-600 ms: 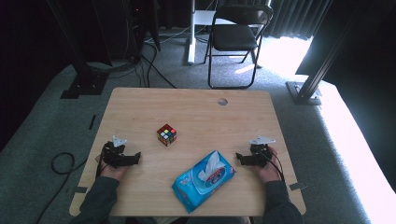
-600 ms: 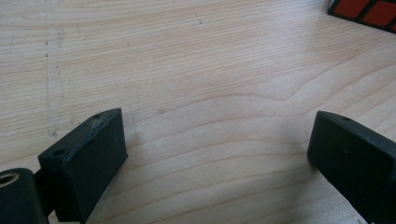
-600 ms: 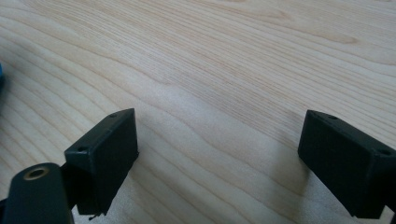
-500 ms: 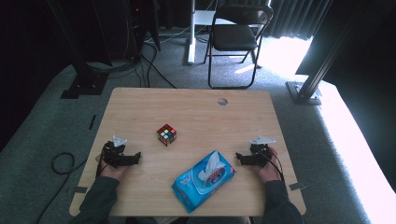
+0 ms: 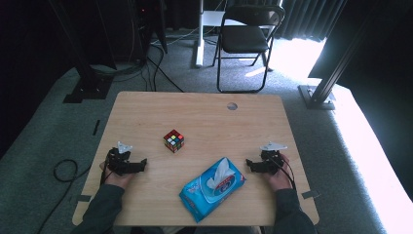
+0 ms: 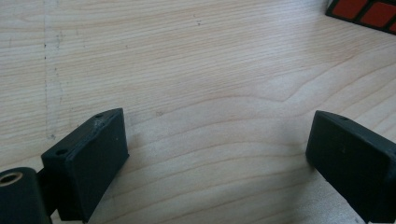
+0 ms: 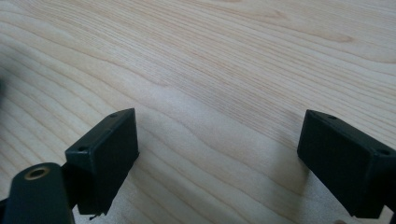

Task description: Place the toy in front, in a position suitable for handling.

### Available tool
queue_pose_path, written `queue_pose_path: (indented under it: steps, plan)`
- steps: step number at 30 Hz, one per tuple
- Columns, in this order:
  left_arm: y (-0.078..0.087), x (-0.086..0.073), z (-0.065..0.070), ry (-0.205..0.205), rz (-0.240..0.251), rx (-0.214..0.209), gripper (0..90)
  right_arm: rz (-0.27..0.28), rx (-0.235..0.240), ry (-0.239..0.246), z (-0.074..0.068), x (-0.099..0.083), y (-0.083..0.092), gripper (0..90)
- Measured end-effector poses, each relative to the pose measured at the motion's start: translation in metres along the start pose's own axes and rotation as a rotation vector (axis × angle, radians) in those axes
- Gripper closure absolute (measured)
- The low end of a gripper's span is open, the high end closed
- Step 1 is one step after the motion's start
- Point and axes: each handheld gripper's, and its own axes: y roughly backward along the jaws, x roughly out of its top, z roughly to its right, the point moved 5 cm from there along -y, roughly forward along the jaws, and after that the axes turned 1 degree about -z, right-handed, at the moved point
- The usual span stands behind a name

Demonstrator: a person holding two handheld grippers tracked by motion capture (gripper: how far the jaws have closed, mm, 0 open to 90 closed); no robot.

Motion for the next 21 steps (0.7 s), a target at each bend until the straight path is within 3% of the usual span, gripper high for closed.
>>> queue_pose_path:
  steps: [5,7,10,14,21]
  plan:
    - [0.001,0.003,0.001,-0.012,-0.021,-0.017,8.7,-0.001,-0.003,-0.001,0.000,0.000,0.000,12.4]
    - [0.002,0.005,0.002,0.000,-0.024,-0.035,14.0,-0.001,-0.002,-0.001,0.001,0.000,0.000,12.4]
    - [0.004,0.005,0.002,0.018,-0.033,-0.052,14.2,0.001,-0.003,-0.003,0.001,0.001,-0.001,12.4]
    - [0.007,0.006,0.004,0.038,-0.030,-0.076,15.3,0.002,-0.004,-0.004,0.001,0.001,-0.001,12.4]
    - [0.011,0.016,0.009,0.025,-0.010,-0.089,15.4,0.002,-0.004,-0.004,0.001,0.002,-0.002,12.4]
